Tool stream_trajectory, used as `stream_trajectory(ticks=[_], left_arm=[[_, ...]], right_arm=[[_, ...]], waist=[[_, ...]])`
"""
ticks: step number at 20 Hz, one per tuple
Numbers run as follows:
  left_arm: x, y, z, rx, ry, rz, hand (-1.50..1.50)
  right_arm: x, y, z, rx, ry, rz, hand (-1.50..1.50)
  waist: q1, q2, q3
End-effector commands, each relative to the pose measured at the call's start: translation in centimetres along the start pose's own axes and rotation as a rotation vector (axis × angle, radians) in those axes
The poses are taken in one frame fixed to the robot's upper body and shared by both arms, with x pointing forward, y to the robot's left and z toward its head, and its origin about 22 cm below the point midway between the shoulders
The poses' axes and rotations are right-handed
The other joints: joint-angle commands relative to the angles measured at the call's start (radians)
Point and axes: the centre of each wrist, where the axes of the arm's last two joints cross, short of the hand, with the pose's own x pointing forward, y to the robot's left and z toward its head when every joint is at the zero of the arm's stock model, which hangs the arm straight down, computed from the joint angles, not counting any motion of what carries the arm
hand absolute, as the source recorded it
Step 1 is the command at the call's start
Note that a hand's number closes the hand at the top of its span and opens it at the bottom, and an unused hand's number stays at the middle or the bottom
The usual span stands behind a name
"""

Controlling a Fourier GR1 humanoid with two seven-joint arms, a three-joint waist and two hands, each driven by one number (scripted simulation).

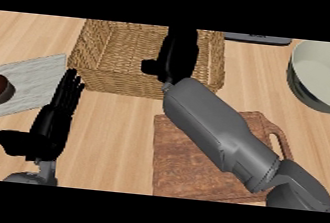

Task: Pick the pear from the cutting board and place it in the basket

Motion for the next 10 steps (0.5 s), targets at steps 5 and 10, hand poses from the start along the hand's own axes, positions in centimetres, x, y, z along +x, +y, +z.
stream_trajectory(ticks=[5,10], left_arm=[[1.4,0.4,0.3,0.055,0.009,-0.003,0.0],[0.1,2.2,1.9,0.043,0.024,-0.01,0.0]], right_arm=[[0.4,-1.6,-0.9,-0.123,0.063,-0.042,-1.5],[-0.5,-4.1,-2.1,-0.207,0.14,-0.192,-1.5]], waist=[[-0.035,-0.011,0.001],[-0.055,-0.021,0.001]])
